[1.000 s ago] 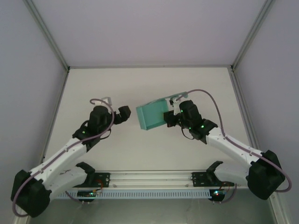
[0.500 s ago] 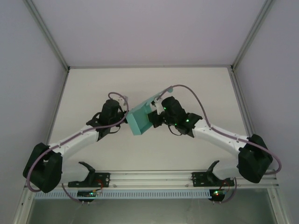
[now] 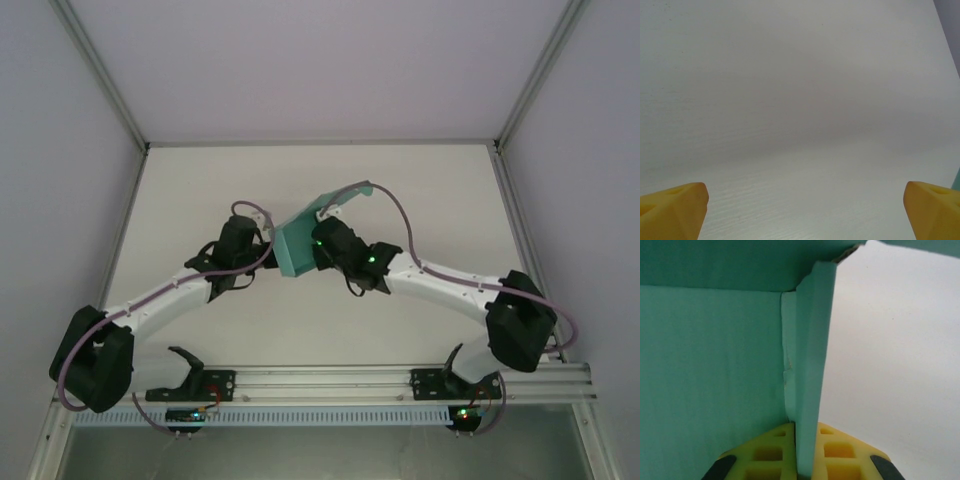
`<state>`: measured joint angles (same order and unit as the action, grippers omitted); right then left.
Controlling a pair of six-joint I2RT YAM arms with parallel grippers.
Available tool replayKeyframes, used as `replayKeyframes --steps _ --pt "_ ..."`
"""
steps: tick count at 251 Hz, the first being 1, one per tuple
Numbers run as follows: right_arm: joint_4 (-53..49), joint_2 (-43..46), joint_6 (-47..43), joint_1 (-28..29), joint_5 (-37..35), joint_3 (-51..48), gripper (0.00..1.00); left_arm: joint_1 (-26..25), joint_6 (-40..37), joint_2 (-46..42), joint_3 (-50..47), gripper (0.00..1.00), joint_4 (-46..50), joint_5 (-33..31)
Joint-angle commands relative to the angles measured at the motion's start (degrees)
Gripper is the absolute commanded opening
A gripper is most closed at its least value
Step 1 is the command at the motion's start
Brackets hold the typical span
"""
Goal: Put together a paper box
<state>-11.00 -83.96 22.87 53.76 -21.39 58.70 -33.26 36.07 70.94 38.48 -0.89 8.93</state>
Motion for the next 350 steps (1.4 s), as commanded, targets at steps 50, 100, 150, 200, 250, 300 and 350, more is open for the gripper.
replayKeyframes --steps 50,100,150,200,250,300,350 --pt "-5.37 15.98 -0.84 -8.7 9.25 -9.97 0.0 -1.22 -2.85 -5.12 1.3 1.0 4.73 -8.91" --pt "-15.73 16.92 3.65 -13.11 10.89 -16.03 0.0 1.3 -0.67 -11.31 -4.55 1.0 12.88 -17.54" --pt "-11.32 5.73 7.21 -11.66 12.94 -18.6 0.0 2.21 -0.71 -16.06 -7.0 1.0 13.87 -18.85" --pt "-18.95 -3.97 5.44 -10.1 10.58 -12.75 0.15 2.31 -2.12 -17.19 -7.23 1.0 14.33 -18.75" --pt "-22.94 -4.13 4.17 -9.92 9.12 -8.77 0.42 2.33 -3.0 -17.1 -7.69 1.0 13.45 -18.3" --pt "-22.59 -2.02 2.18 -10.58 10.01 -6.71 0.46 2.32 -4.2 -16.32 -7.62 1.0 12.49 -17.35" --pt "-20.07 -2.39 -0.43 -14.1 14.59 -7.13 0.46 2.38 -4.74 -15.47 -7.2 1.0 12.16 -17.12"
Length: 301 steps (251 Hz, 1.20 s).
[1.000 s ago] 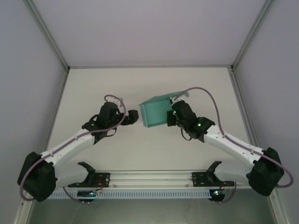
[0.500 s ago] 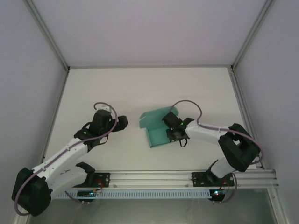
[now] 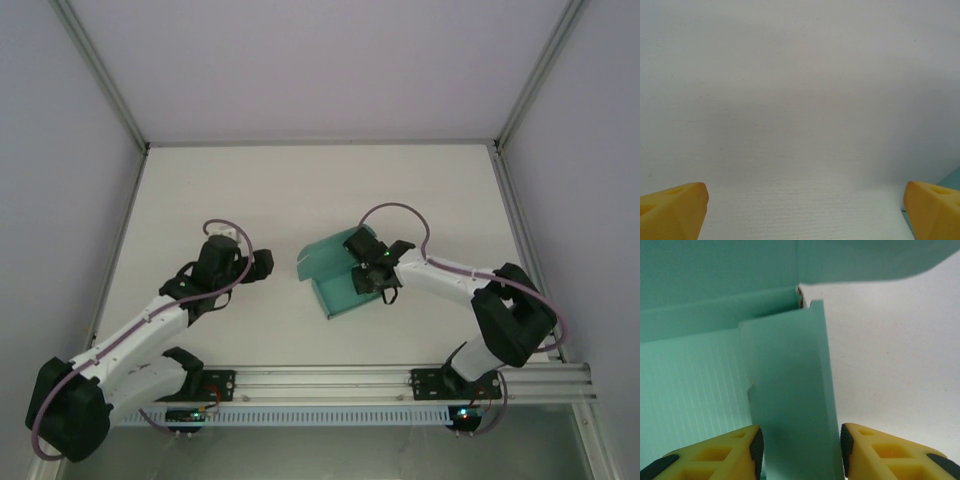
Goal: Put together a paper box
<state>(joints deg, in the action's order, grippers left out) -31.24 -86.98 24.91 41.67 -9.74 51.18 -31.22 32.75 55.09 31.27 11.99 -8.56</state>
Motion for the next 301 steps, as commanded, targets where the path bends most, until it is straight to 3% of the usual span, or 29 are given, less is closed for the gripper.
replayKeyframes --steps 1,92,123,151,221,246,262,279,301 --pt "0.24 0.56 -2.57 -2.07 3.09 0.36 0.47 0.31 -1.4 0.42 0.02 1.0 -0.68 0.42" --pt "3.42 -4.61 -4.36 -2.94 5.74 -0.15 0.48 0.45 -1.64 2.1 0.78 1.0 -0.5 0.96" --pt "4.02 -5.74 -4.02 -2.38 2.1 -0.28 0.31 0.45 -1.63 2.96 1.42 1.0 0.2 1.15" --pt "4.7 -6.61 -2.98 -2.28 -0.21 -0.43 0.22 0.43 -1.64 3.24 1.7 1.0 0.32 1.72" --pt "0.76 -13.98 -0.16 0.32 -10.3 2.9 0.23 0.4 -1.73 3.44 1.74 1.0 0.58 2.04" --pt "-1.32 -16.54 1.15 1.42 -12.84 4.32 0.09 0.39 -1.73 3.44 1.79 1.0 1.05 2.12" --pt "-2.87 -18.5 1.96 1.5 -13.4 5.58 0.08 0.37 -1.76 3.43 1.78 1.0 1.07 2.42" --pt "-4.92 -20.4 3.04 1.81 -14.73 6.8 0.0 0.44 -1.77 3.44 1.8 1.0 1.11 2.44" --pt "-7.79 -22.96 4.95 2.16 -15.99 8.67 0.0 0.44 -1.56 3.35 1.87 1.0 1.5 2.43"
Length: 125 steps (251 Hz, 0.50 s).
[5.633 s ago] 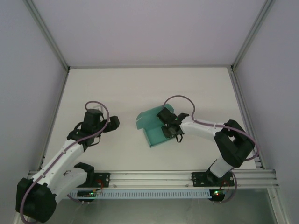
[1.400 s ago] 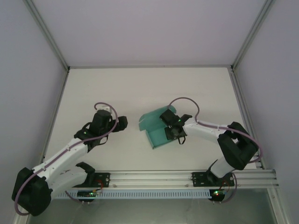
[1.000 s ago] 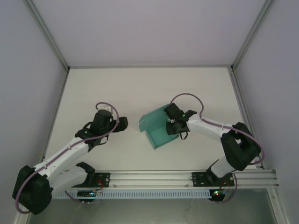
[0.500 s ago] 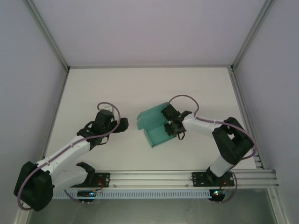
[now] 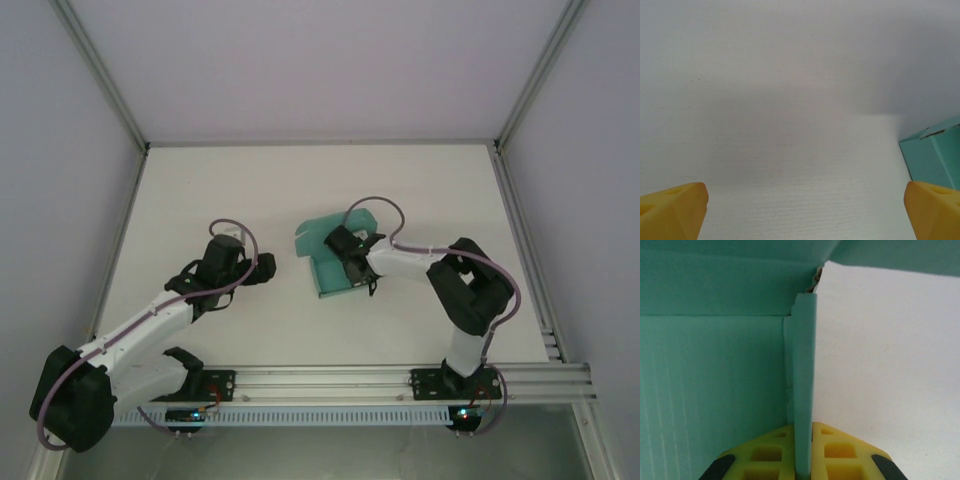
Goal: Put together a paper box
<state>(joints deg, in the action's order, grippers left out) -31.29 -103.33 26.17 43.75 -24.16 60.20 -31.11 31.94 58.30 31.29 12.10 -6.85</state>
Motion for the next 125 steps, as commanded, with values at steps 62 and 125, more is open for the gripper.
replayKeyframes --steps 62,125 --pt "-26.02 -20.24 13.83 2.32 -10.17 10.95 0.0 0.32 -0.61 -0.23 1.93 1.0 2.16 -0.28" --pt "-22.47 -21.11 14.34 2.66 -9.77 11.83 0.0 0.34 -1.63 -0.63 2.9 1.0 3.82 -1.2"
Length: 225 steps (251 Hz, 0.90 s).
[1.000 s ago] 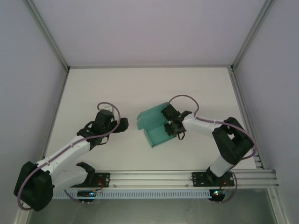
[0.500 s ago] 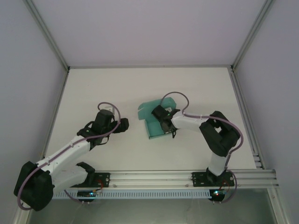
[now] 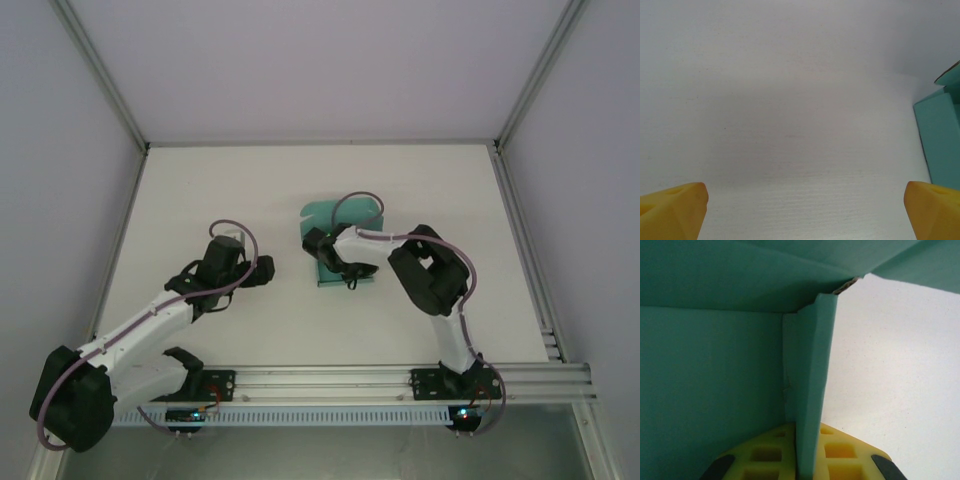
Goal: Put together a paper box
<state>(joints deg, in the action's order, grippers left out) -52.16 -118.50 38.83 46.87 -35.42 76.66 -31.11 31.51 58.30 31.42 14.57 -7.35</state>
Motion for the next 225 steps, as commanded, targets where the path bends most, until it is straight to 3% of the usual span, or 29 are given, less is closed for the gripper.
replayKeyframes --steps 1,41,96,139,225 --pt "-1.39 -5.82 1.6 -0.47 1.4 -4.7 0.0 0.3 -1.23 -0.64 2.81 1.0 1.3 -0.67" --pt "8.88 3.01 -4.45 0.44 5.52 -7.7 0.0 0.35 -1.27 -0.99 2.68 0.99 0.81 0.24" --pt "14.93 15.0 0.11 2.19 9.74 -12.18 0.4 0.32 -1.45 -1.86 2.75 0.99 0.42 2.46" --pt "17.01 20.28 2.79 2.99 9.36 -15.8 0.43 0.29 -2.15 -2.41 3.17 0.99 -0.06 4.06" --pt "19.51 29.8 -1.29 2.13 7.67 -18.85 0.68 0.29 -3.87 -1.22 5.12 1.0 -0.39 6.39"
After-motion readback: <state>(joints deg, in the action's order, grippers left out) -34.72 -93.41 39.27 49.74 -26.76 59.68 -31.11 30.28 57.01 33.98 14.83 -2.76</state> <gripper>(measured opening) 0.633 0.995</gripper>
